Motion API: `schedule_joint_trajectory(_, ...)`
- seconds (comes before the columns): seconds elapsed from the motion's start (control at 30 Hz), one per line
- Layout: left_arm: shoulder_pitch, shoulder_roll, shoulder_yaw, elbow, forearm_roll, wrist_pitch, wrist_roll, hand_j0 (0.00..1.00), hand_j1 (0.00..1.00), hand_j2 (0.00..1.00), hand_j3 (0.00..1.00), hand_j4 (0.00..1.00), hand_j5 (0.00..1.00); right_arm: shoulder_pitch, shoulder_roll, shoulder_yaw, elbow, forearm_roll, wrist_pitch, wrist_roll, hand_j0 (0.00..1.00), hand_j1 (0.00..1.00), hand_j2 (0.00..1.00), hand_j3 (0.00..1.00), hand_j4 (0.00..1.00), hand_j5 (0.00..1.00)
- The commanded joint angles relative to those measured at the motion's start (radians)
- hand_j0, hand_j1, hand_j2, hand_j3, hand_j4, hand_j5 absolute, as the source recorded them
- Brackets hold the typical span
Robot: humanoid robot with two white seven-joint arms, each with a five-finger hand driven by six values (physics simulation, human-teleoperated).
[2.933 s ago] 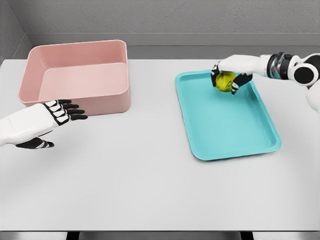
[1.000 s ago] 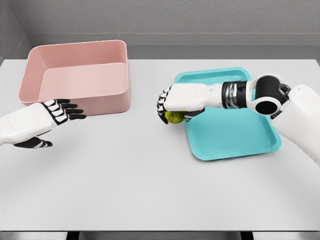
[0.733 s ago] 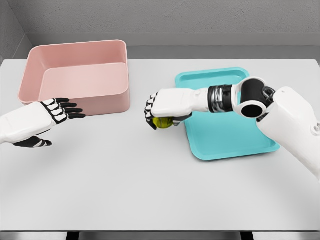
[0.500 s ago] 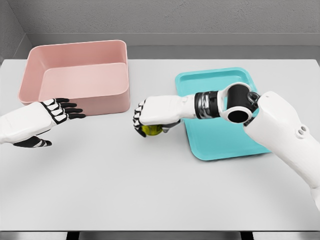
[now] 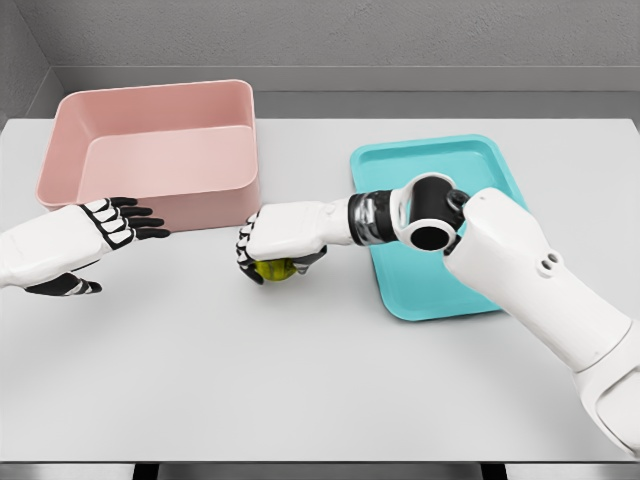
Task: Put the tennis from the blue tray into the pink basket with both arms
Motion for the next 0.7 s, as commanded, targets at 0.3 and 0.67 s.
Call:
schedule_joint_trajectory(0.3, 0.0, 0.002, -0.001, -0.002, 0.01, 0.001, 0.001, 1.0, 1.0, 1.0, 1.0, 1.0, 1.0, 0.008, 0.005, 0.0, 0.012, -0.004, 0.003, -0.001, 0.76, 0.76, 0.76, 0.76, 0.76, 0.76)
schedule_joint_trajectory(0.67, 0.0, 0.008, 0.001, 0.0, 0.007, 0.001, 0.001, 1.0, 1.0, 1.0, 1.0, 1.0, 1.0, 0.012, 0.004, -0.001, 0.003, -0.003, 0.003, -0.001, 0.95, 0.95, 0.95, 0.95, 0.95, 0.95)
